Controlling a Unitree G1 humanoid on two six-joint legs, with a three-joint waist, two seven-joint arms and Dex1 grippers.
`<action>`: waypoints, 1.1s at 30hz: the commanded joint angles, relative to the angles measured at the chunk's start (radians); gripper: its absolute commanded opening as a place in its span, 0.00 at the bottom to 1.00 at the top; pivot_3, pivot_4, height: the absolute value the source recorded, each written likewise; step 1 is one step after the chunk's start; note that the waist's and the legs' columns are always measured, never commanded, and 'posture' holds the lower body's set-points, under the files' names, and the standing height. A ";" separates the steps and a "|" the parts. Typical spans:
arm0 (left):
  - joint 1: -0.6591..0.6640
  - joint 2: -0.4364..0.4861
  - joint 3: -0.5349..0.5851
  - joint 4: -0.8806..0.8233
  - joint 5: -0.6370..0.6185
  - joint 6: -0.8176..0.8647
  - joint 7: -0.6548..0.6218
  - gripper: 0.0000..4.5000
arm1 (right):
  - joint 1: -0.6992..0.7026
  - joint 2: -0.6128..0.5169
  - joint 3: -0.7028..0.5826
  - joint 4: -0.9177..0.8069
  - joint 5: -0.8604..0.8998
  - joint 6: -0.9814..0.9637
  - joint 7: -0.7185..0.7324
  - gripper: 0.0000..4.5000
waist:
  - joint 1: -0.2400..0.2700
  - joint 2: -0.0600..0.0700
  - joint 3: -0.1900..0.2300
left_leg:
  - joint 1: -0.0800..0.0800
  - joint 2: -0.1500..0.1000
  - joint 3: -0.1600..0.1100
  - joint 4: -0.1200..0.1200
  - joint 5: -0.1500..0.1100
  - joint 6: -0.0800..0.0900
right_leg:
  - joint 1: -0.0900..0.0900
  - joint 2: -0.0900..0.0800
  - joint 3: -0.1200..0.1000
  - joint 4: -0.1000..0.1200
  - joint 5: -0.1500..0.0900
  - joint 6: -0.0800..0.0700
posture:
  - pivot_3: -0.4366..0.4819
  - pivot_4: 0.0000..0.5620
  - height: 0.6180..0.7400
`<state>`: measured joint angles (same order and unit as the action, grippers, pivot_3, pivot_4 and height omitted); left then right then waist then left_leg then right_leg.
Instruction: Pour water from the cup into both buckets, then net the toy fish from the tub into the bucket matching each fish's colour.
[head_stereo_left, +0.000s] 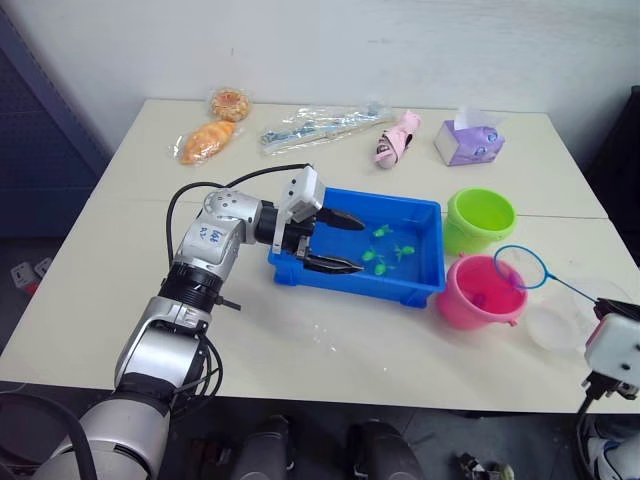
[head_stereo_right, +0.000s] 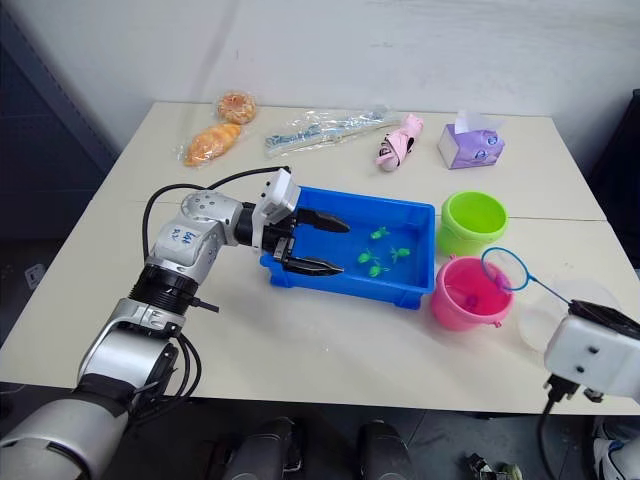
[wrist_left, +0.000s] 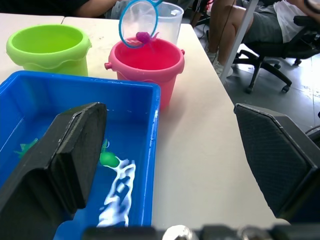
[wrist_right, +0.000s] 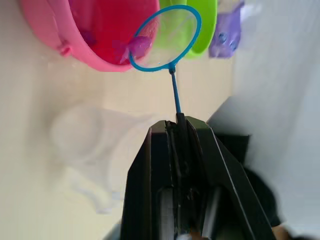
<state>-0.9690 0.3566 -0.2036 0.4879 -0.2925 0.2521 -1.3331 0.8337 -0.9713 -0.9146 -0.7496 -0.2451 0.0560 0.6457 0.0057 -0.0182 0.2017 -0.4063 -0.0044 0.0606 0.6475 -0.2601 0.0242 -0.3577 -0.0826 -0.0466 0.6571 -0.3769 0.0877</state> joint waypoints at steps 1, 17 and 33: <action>-0.011 0.009 0.023 -0.019 -0.001 -0.004 -0.001 0.97 | -0.023 0.013 -0.052 0.092 -0.120 -0.215 -0.021 0.00 | 0.000 0.000 0.000 | 0.000 0.000 0.000 0.000 0.000 0.000 | 0.000 0.000 0.000 0.000 0.000 0.000 | 0.48 0.27 0.99; 0.080 0.106 0.052 -0.100 0.018 0.046 0.058 0.97 | -0.732 0.017 0.341 0.081 0.678 0.555 -0.027 0.00 | -0.009 0.000 0.000 | 0.002 0.002 -0.004 0.002 0.001 -0.003 | 0.003 0.001 -0.002 0.002 0.000 -0.002 | 0.48 0.27 0.99; 0.261 0.229 0.145 -0.440 -0.029 0.234 0.177 0.97 | -1.373 -0.226 1.083 0.770 0.007 -0.195 0.201 0.00 | -0.010 0.005 0.002 | -0.002 0.000 -0.003 0.003 0.000 0.001 | -0.001 -0.003 -0.002 0.002 0.000 -0.003 | 0.48 0.27 0.99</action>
<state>-0.7557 0.5460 -0.1215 0.1938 -0.2797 0.4202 -1.2012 -0.3352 -1.2145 0.0331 -0.1661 -0.0683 0.1130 0.7693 -0.0041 -0.0136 0.2034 -0.4078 -0.0046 0.0576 0.6506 -0.2604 0.0253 -0.3584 -0.0852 -0.0491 0.6594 -0.3767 0.0847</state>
